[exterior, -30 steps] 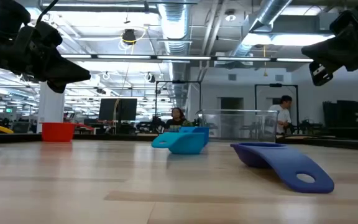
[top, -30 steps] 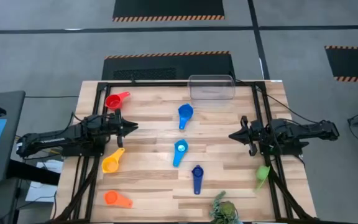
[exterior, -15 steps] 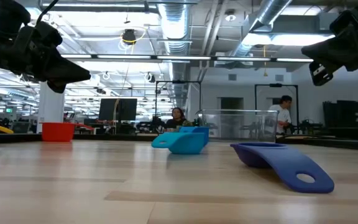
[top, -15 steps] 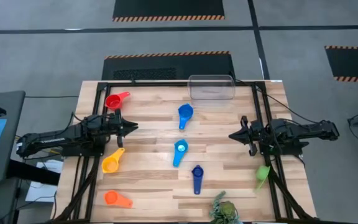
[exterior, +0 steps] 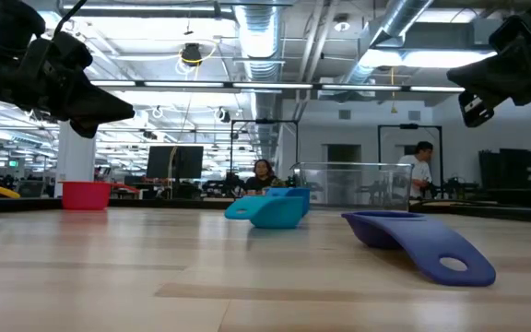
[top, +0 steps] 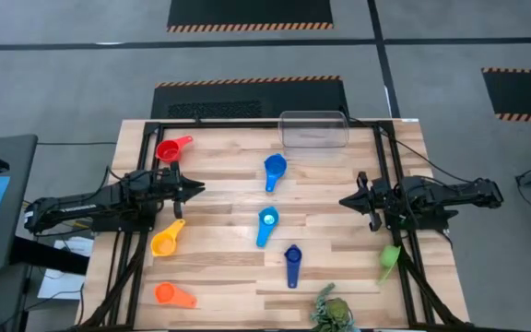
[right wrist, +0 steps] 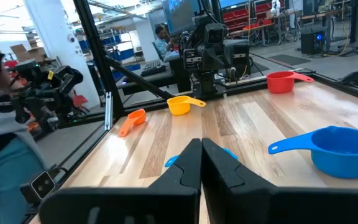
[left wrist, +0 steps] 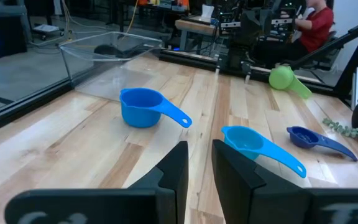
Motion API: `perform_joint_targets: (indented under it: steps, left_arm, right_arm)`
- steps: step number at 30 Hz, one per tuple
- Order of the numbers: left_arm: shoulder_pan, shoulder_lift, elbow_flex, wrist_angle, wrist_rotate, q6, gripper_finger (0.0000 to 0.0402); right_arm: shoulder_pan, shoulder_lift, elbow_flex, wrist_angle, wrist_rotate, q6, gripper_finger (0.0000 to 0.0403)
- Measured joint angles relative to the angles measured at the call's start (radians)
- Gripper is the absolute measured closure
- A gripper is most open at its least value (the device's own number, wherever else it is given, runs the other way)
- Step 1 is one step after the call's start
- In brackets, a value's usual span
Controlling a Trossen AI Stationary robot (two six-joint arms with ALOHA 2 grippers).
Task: Nest measuring cups in basket
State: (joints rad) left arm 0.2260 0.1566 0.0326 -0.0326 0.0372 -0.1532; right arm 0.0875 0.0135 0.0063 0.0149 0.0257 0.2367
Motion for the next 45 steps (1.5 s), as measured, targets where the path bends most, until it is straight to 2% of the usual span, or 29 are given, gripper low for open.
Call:
perform_joint_targets:
  steps: [11,14,16,18,20,26,30,34,39,41,43,45]
  left_arm:
    - [0.0,0.0,0.0,0.0,0.0,0.005,0.0342]
    - [0.0,0.0,-0.001,0.0,-0.03,0.144,0.0342]
    - [0.0,0.0,-0.002,0.009,-0.04,0.169,0.0342]
    - [-0.001,0.0,-0.002,0.037,-0.032,0.07,0.0342]
    - [-0.001,0.0,-0.004,0.086,-0.037,-0.097,0.0342]
    - [-0.001,0.006,-0.005,0.25,-0.264,-0.674,0.0342]
    - [-0.001,0.006,-0.005,0.26,-0.431,-0.899,0.0342]
    - [-0.001,0.006,-0.005,0.263,-0.524,-1.091,0.0342]
    - [-0.001,0.007,-0.005,0.277,-0.748,-1.133,0.0342]
    - [0.002,0.008,-0.005,0.371,-0.885,-1.1,0.0344]
    - [0.021,0.007,0.0,0.546,-1.006,-0.973,0.0348]
    - [0.053,0.011,0.021,0.738,-1.008,-0.703,0.0353]
  right_arm:
    - [0.0,0.0,0.0,0.0,0.0,0.0,0.0377]
    - [0.0,0.0,0.0,0.0,0.0,0.0,0.0377]
    - [0.0,0.0,0.0,0.0,0.0,0.0,0.0377]
    - [0.0,0.0,0.0,0.005,0.0,0.0,0.0377]
    - [0.0,0.0,0.0,0.029,0.004,0.008,0.0377]
    - [0.0,-0.001,0.0,0.177,0.006,0.129,0.0377]
    - [-0.001,-0.001,0.0,0.268,0.029,0.134,0.0377]
    - [-0.003,-0.001,0.0,0.347,0.03,0.13,0.0377]
    - [-0.013,-0.001,0.0,0.403,0.059,0.13,0.0377]
    - [-0.013,-0.001,0.0,0.411,0.103,0.128,0.0377]
    - [-0.013,-0.001,0.0,0.417,0.161,0.105,0.0377]
    - [-0.013,-0.001,0.0,0.416,0.222,0.077,0.0377]
